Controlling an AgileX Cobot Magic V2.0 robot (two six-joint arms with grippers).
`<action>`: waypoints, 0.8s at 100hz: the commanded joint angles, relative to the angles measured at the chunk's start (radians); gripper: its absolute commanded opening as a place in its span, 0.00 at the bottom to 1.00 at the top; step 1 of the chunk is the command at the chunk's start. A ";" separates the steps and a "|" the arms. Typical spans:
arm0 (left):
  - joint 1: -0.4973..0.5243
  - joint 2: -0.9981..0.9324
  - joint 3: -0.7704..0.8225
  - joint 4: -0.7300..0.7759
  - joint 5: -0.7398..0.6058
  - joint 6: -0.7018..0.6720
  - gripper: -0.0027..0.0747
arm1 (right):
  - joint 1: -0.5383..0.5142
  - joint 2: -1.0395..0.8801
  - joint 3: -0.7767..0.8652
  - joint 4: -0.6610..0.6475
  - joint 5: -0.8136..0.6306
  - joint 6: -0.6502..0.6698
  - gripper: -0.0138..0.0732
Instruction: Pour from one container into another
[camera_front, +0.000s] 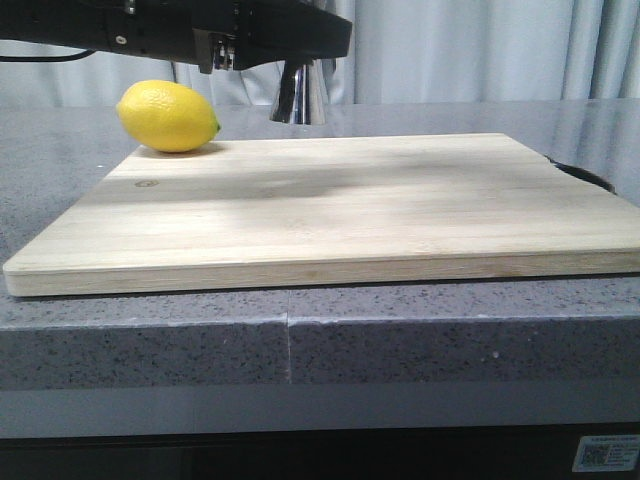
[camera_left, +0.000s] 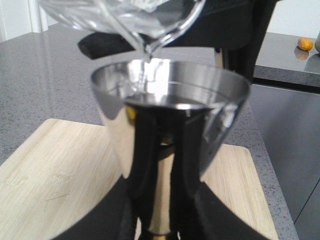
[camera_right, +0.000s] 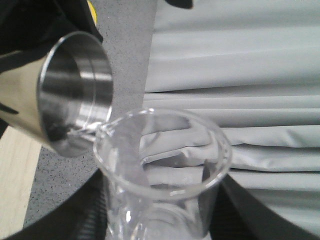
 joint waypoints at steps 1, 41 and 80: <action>-0.012 -0.047 -0.029 -0.074 0.070 -0.001 0.01 | 0.009 -0.045 -0.038 0.010 0.035 -0.006 0.41; -0.012 -0.047 -0.029 -0.072 0.070 -0.001 0.01 | 0.028 -0.045 -0.038 -0.023 0.061 -0.006 0.41; -0.012 -0.047 -0.029 -0.072 0.070 -0.001 0.01 | 0.028 -0.045 -0.038 -0.055 0.073 -0.013 0.41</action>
